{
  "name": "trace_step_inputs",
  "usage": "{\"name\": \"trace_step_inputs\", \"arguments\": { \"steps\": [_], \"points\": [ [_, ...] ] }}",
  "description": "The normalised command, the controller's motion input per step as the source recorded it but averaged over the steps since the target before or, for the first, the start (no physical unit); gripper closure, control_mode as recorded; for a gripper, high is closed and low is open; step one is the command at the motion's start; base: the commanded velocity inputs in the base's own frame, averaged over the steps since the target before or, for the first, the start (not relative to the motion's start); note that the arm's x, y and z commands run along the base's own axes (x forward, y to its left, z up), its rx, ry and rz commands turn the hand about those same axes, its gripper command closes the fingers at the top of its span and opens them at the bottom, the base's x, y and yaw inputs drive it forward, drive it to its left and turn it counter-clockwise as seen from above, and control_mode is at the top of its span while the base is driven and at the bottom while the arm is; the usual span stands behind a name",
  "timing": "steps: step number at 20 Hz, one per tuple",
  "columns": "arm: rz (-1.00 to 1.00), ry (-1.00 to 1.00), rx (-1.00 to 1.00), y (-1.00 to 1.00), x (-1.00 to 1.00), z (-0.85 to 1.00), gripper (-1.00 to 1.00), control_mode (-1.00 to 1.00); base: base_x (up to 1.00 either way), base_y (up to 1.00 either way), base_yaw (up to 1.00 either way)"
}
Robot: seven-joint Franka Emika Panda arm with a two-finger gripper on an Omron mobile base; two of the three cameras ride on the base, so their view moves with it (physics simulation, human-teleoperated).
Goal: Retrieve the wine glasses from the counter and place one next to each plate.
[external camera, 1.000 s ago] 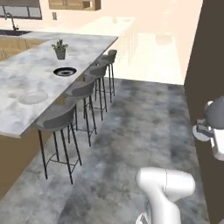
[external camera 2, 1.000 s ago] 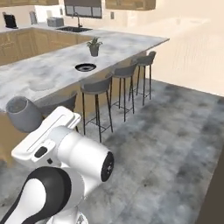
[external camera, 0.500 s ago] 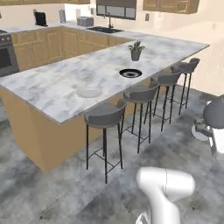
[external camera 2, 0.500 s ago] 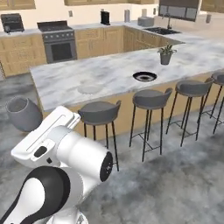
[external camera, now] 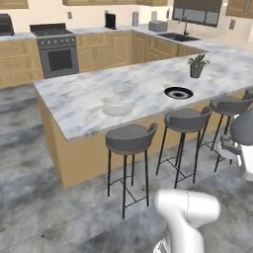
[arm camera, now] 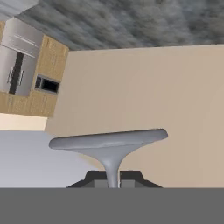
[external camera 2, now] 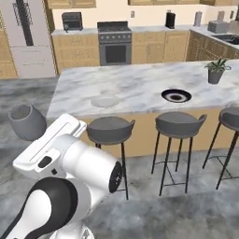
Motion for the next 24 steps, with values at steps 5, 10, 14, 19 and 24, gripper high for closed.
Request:
{"name": "trace_step_inputs", "arguments": {
  "steps": [5, 10, 14, 19, 24],
  "points": [
    [0.00, 0.00, 0.00, 0.00, 0.00, 0.00, 1.00, 1.00, 0.01, -0.95, 0.38],
    [0.00, 0.00, 0.00, 0.00, 0.00, 0.00, 1.00, 1.00, 0.10, -0.65, 0.26],
    [0.00, 0.00, 0.00, 0.00, 0.00, 0.00, 1.00, 1.00, 0.67, -0.16, 0.13],
    [0.00, 0.00, 0.00, 0.00, 0.00, 0.00, 1.00, 1.00, 0.90, 0.02, 0.03],
    [0.00, 0.00, 0.00, 0.00, 0.00, 0.00, 1.00, 1.00, 0.70, -0.03, 0.10]
  ]
}}
